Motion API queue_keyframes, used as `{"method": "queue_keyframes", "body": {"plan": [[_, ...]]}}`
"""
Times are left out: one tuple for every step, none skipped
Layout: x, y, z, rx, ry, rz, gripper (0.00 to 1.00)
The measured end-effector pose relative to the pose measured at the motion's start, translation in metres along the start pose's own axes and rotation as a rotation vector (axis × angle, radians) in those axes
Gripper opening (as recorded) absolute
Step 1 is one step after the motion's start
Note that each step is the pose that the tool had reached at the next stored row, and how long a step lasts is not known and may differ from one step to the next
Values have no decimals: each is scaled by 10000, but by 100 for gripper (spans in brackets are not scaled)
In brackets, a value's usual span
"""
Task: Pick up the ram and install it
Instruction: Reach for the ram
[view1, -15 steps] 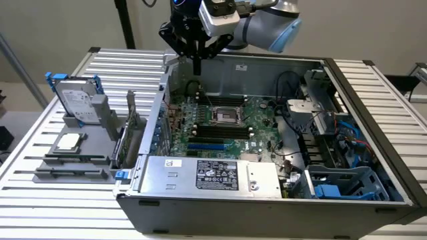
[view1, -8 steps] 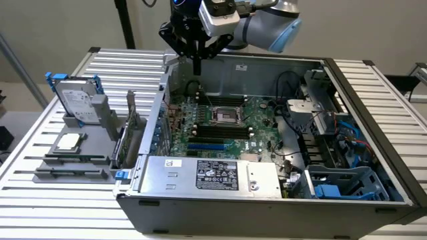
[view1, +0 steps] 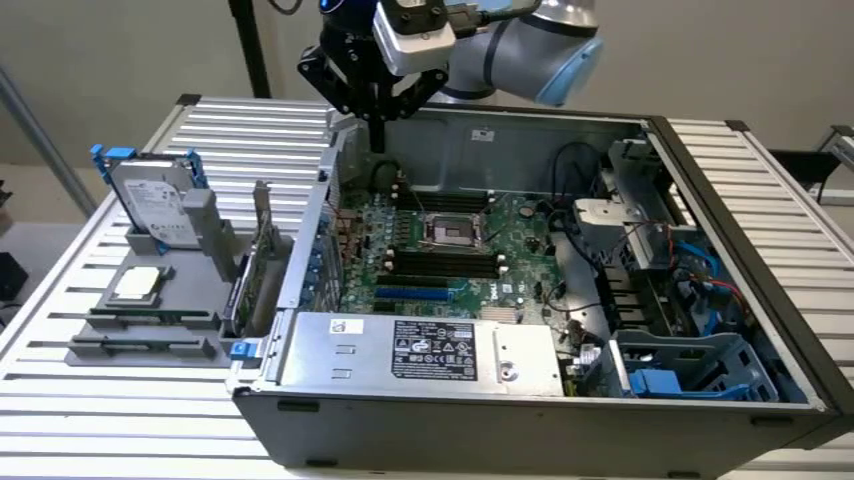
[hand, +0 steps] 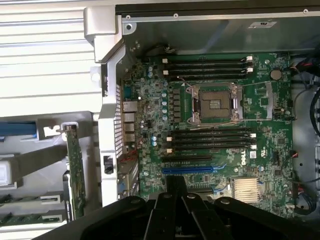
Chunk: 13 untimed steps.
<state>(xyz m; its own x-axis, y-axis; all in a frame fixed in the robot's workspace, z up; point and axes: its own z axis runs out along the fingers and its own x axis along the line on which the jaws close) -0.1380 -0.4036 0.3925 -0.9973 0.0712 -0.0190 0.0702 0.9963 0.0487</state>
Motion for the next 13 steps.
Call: {"method": "queue_keyframes", "body": {"plan": [[44,-16,-1,-1,0,1,11],[89,-32,-2,0,0,-1,11],[133,-47,-3,0,1,-1,11],[177,-61,-3,0,0,0,11],[222,-74,-4,-1,0,0,11],[270,-89,-4,-1,0,0,11],[312,-102,-4,0,1,-1,11],[358,-115,-4,-1,1,-1,11],[402,-129,-4,-1,1,0,11],[446,-141,-4,-1,2,1,11],[490,-154,-4,0,2,0,11],[534,-167,-3,-1,2,-1,11],[581,-181,-3,-1,3,-1,11]]}}
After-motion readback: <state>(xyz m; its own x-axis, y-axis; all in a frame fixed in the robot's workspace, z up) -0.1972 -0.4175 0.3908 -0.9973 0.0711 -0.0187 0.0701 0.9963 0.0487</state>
